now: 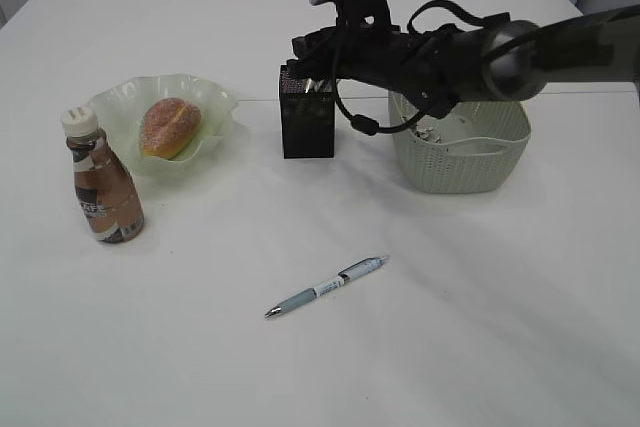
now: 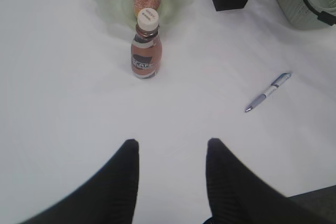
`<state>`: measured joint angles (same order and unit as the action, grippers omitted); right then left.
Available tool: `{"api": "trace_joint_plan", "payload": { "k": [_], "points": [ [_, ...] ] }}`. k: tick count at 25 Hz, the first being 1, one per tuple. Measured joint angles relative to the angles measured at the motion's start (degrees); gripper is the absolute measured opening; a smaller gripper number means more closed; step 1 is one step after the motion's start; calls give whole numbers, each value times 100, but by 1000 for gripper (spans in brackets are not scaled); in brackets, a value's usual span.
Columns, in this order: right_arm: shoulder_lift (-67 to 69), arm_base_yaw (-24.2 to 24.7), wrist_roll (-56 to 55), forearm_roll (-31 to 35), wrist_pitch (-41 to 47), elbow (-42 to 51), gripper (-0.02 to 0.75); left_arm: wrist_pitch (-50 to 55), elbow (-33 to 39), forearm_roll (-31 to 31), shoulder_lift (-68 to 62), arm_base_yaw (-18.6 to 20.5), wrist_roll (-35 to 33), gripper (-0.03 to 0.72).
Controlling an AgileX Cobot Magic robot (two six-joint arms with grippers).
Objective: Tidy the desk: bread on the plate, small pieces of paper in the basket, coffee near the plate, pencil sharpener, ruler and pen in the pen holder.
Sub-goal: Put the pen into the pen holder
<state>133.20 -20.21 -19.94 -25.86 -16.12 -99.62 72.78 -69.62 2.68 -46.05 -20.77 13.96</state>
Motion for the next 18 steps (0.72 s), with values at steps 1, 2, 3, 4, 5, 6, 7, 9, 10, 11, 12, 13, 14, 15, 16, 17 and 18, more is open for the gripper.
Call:
{"api": "trace_joint_plan", "payload": {
  "k": [1, 2, 3, 4, 5, 6, 7, 9, 10, 11, 12, 13, 14, 15, 16, 17, 18],
  "points": [
    [-75, 0, 0, -3, 171, 0, 375, 0, 0, 0, 0, 0, 0, 307],
    [-172, 0, 0, -12, 343, 0, 375, 0, 0, 0, 0, 0, 0, 307],
    [-266, 0, 0, -12, 542, 0, 375, 0, 0, 0, 0, 0, 0, 307],
    [-384, 0, 0, -12, 720, 0, 375, 0, 0, 0, 0, 0, 0, 307],
    [-513, 0, 0, -12, 967, 0, 375, 0, 0, 0, 0, 0, 0, 307],
    [-651, 0, 0, -12, 1259, 0, 375, 0, 0, 0, 0, 0, 0, 307],
    [-763, -12, 0, -12, 1532, 0, 375, 0, 0, 0, 0, 0, 0, 307],
    [-1036, -37, 0, 9, 2267, 0, 375, 0, 0, 0, 0, 0, 0, 307],
    [-1152, -50, 0, 17, 2656, 0, 375, 0, 0, 0, 0, 0, 0, 307],
    [-1287, -76, 0, 31, 2961, 0, 375, 0, 0, 0, 0, 0, 0, 307],
    [-1431, -103, 0, 42, 3299, 0, 375, 0, 0, 0, 0, 0, 0, 307],
    [-1578, -114, 0, 56, 3617, 0, 375, 0, 0, 0, 0, 0, 0, 307],
    [-1701, -140, 0, 83, 3865, 0, 375, 0, 0, 0, 0, 0, 0, 307],
    [-1851, -154, 0, 126, 4167, 0, 375, 0, 0, -16, 0, 0, 0, 307],
    [-2002, -155, 0, 165, 4484, 0, 375, 0, 0, -33, 0, 0, 0, 307],
    [-2129, -163, 0, 216, 4821, 0, 375, 0, 0, -76, 0, 0, 0, 307],
    [-2272, -163, -12, 296, 5120, 0, 375, 0, 0, -102, 0, 0, 0, 307]
  ]
}}
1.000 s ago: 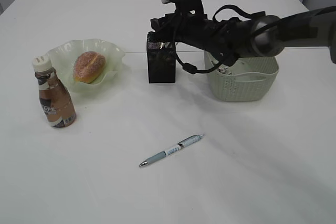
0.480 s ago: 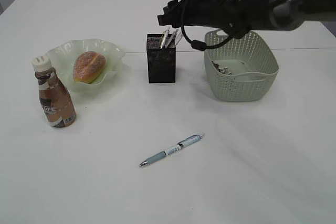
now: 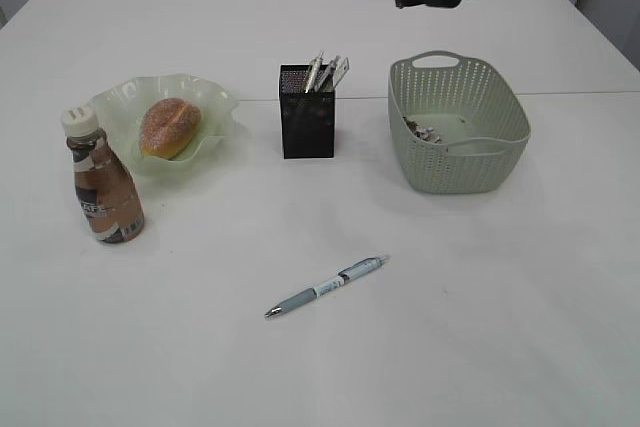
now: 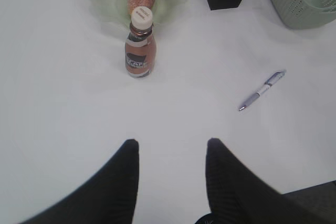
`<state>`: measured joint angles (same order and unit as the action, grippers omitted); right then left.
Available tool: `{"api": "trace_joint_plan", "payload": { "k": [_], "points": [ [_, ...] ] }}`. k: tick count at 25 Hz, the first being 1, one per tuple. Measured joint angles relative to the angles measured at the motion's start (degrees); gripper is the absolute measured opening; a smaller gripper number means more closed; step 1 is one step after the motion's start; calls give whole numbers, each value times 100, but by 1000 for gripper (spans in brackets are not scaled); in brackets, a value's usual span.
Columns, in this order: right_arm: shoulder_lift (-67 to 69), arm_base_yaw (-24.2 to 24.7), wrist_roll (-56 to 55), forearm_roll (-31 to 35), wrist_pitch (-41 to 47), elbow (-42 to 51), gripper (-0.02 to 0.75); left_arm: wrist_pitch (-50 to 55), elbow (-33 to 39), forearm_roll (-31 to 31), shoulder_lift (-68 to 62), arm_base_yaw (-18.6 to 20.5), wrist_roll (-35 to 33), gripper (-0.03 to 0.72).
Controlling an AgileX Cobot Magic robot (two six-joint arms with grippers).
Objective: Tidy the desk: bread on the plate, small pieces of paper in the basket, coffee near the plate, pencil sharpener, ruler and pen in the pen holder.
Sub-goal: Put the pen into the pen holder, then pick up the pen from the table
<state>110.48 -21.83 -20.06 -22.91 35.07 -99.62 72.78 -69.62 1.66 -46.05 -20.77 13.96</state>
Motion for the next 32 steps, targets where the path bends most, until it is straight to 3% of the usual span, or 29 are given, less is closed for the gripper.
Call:
{"api": "trace_joint_plan", "payload": {
  "k": [10, 13, 23, 32],
  "points": [
    [-651, 0, 358, 201, 3400, -21, 375, 0, 0, -412, 0, 0, 0, 307],
    [-714, 0, 450, 391, 3531, -21, 375, 0, 0, -632, 0, 0, 0, 307],
    [-1376, 0, 1343, 1946, 3607, -21, 375, 0, 0, -911, 0, 0, 0, 307],
    [-2103, 123, 1289, 1776, 3682, -21, 363, 0, 0, -1090, 0, 0, 0, 307]
  ]
}}
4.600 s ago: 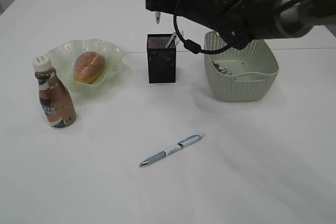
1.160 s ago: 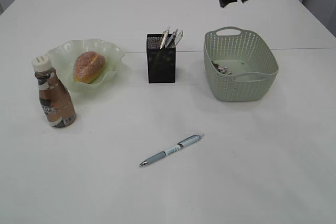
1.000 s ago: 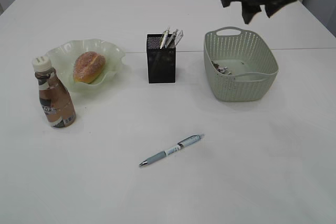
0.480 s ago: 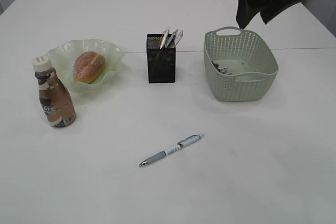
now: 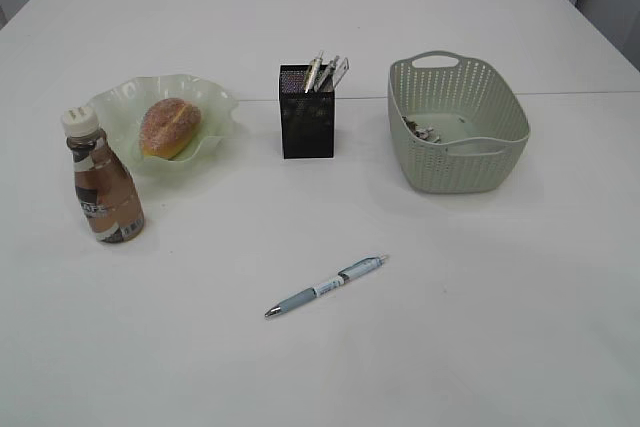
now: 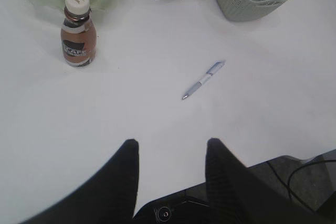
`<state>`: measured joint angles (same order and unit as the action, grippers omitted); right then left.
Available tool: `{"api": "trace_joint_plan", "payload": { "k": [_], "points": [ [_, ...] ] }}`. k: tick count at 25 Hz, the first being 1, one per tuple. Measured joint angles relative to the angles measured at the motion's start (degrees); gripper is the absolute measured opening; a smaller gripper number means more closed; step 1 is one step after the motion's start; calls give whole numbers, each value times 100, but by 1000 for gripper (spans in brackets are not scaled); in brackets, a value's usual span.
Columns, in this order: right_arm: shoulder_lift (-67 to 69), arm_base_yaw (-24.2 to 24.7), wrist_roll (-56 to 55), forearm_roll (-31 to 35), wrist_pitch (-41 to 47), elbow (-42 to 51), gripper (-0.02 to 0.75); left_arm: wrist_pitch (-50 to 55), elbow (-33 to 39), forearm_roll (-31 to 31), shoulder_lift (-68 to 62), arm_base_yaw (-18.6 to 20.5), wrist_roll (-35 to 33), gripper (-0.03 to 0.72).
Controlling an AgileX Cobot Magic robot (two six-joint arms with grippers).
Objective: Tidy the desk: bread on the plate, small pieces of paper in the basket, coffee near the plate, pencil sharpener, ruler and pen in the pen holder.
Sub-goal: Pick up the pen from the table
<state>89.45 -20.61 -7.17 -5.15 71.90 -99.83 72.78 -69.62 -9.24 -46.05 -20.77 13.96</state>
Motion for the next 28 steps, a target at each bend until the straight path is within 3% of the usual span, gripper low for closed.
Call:
{"api": "trace_joint_plan", "payload": {
  "k": [4, 8, 22, 28],
  "points": [
    [-80, 273, -443, -640, 0, 55, 362, 0, 0, -132, 0, 0, -2, 307],
    [-105, 616, -544, -846, 0, 451, 362, 0, 0, -169, -10, 0, -83, 307],
    [-108, 1499, -569, -602, -20, 1937, 361, -23, 0, -584, -1300, -13, -1116, 308],
    [-117, 1536, -569, -376, -47, 2217, 335, -72, 0, -542, -2281, -560, -1633, 309]
  ]
}}
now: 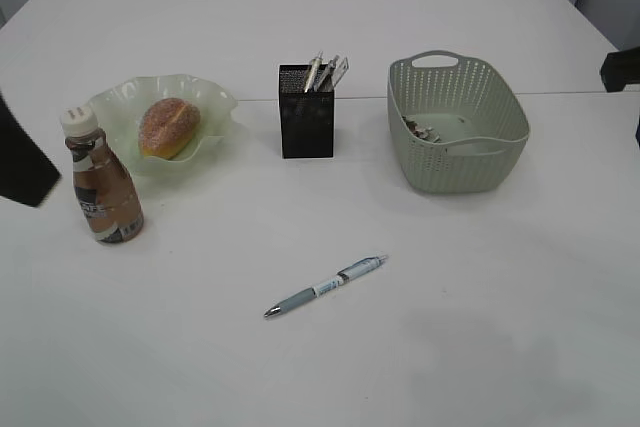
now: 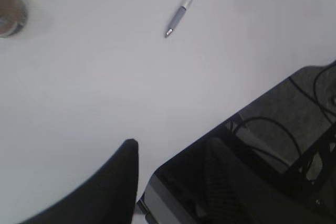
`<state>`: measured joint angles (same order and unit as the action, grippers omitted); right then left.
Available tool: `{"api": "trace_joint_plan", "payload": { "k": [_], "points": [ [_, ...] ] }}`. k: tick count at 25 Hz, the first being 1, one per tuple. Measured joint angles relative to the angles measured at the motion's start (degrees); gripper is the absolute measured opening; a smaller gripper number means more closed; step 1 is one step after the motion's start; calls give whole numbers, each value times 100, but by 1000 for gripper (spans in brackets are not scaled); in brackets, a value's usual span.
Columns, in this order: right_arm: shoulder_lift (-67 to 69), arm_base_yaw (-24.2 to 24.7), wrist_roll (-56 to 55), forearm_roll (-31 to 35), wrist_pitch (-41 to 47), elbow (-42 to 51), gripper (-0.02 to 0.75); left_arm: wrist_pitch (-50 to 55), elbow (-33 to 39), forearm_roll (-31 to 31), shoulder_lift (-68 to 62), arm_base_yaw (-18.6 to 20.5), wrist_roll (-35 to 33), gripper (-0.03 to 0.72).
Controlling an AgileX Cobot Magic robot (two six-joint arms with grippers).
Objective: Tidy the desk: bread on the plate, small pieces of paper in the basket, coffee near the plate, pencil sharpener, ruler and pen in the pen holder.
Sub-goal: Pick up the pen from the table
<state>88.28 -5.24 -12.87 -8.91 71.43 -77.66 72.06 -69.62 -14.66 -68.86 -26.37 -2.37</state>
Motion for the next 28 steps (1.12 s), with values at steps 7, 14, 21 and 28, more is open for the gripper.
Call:
{"api": "trace_joint_plan", "payload": {
  "k": [7, 14, 21, 28],
  "points": [
    [0, 0, 0, 37, -12, 148, 316, -71, -193, 417, -1440, -984, -92, 318],
    [0, 0, 0, -143, -24, 148, 312, -102, -1414, 540, -2744, -1392, -272, 321],
    [0, 0, 0, -249, -24, 150, 312, -113, -2669, 1018, -3936, -1522, -415, 356],
    [0, 0, 0, -465, -24, 150, 311, -134, -3324, 1173, -4912, -1522, -858, 367]
  ]
}}
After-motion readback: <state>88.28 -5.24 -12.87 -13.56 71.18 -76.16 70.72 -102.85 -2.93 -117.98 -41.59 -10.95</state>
